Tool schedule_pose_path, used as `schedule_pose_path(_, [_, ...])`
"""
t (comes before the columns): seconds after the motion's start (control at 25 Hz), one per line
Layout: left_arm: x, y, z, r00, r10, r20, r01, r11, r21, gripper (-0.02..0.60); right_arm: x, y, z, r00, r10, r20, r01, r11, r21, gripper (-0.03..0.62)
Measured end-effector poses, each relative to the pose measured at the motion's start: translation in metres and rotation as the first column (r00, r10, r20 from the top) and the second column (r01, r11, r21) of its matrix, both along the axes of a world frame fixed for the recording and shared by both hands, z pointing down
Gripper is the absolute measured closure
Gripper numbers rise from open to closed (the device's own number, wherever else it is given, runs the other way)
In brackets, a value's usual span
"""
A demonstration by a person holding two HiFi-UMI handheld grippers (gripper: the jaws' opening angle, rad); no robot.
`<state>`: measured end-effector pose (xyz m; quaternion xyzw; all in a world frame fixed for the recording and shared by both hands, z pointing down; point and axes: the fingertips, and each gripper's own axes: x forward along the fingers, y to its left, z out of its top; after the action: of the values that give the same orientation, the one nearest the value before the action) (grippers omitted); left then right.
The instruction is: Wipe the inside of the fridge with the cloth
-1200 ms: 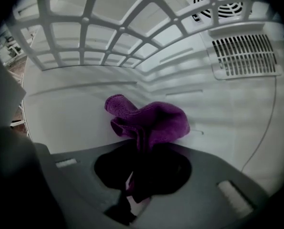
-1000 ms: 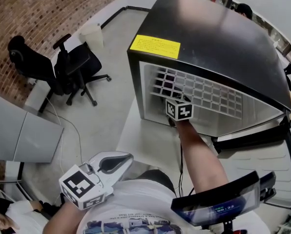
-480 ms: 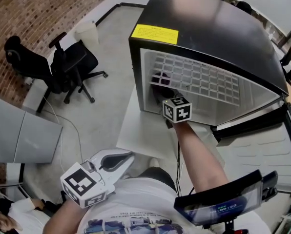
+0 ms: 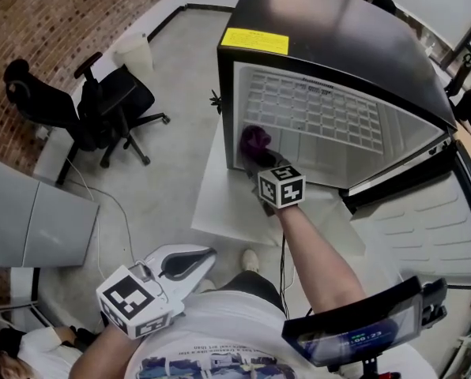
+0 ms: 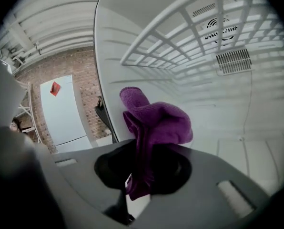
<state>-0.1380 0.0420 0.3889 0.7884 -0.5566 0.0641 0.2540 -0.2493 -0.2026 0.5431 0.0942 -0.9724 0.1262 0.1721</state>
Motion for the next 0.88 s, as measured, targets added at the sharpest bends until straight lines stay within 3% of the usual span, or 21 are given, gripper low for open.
schedule_pose_path(0.48, [0.016,0.022,0.006,0.996,0.083,-0.013,-0.082,0.996,0.021,0.577,0.032,0.047,0.005,1.000,-0.013,-0.016,0.014,1.000,0.012,0.526])
schedule_pose_path(0.72, [0.027,0.014,0.004,0.990,0.140,-0.020,-0.139,0.990,0.032,0.577,0.079,0.009,-0.007,0.994,0.110,-0.029,-0.108,0.992,0.058,0.526])
schedule_pose_path(0.88, [0.033,0.004,0.001,0.988,0.151,-0.023,-0.150,0.988,0.042,0.577,0.114,-0.040,-0.011,0.972,0.223,-0.075,-0.213,0.970,0.120,0.526])
